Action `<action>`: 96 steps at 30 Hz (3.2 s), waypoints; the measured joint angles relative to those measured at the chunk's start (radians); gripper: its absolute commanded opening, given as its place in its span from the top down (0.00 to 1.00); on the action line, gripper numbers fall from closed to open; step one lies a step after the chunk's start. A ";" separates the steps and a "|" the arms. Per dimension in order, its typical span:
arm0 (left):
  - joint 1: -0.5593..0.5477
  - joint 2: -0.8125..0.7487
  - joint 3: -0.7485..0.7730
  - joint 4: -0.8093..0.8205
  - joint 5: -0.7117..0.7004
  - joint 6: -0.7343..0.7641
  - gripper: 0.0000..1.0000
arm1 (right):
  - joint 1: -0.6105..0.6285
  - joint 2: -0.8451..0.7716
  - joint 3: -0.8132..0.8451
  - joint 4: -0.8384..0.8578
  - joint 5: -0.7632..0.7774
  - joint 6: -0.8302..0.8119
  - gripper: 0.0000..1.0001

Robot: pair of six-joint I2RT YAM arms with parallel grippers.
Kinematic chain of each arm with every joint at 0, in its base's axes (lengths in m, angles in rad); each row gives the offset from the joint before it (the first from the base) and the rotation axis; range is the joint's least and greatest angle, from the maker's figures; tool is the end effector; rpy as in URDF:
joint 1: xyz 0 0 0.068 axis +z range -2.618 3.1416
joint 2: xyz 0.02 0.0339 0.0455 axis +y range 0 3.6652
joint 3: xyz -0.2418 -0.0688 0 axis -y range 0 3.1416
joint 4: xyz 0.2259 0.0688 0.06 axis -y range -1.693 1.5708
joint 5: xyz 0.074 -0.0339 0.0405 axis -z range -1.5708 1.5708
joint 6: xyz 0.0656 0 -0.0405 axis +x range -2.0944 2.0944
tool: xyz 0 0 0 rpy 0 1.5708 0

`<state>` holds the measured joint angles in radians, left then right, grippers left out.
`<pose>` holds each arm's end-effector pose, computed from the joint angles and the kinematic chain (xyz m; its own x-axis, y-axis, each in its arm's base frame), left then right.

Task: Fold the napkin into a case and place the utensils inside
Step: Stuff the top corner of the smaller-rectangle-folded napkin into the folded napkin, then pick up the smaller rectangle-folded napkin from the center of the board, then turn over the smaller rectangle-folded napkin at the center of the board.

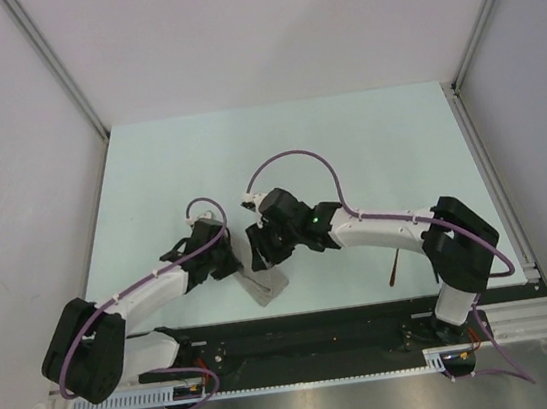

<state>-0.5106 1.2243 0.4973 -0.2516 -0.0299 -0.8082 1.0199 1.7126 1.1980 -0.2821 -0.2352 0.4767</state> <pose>0.1968 -0.1080 0.1198 -0.8427 -0.3563 -0.4035 -0.1960 0.9012 -0.3865 0.1841 0.3290 0.1954 -0.7519 -0.3715 -0.5447 -0.6402 0.6085 0.4688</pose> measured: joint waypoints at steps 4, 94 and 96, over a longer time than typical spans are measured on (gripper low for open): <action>0.010 -0.002 -0.005 0.011 0.008 0.006 1.00 | -0.014 0.032 -0.085 0.152 -0.049 0.041 0.61; 0.230 -0.637 0.286 -0.488 0.090 0.083 0.96 | -0.210 -0.055 -0.278 0.308 -0.478 0.151 0.92; 0.230 -0.625 0.286 -0.480 0.100 0.083 0.95 | -0.251 -0.044 -0.363 0.428 -0.554 0.212 0.91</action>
<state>-0.2806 0.5991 0.7837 -0.7315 0.0700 -0.7250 0.7692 1.6684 0.8352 0.1463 -0.7891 0.6884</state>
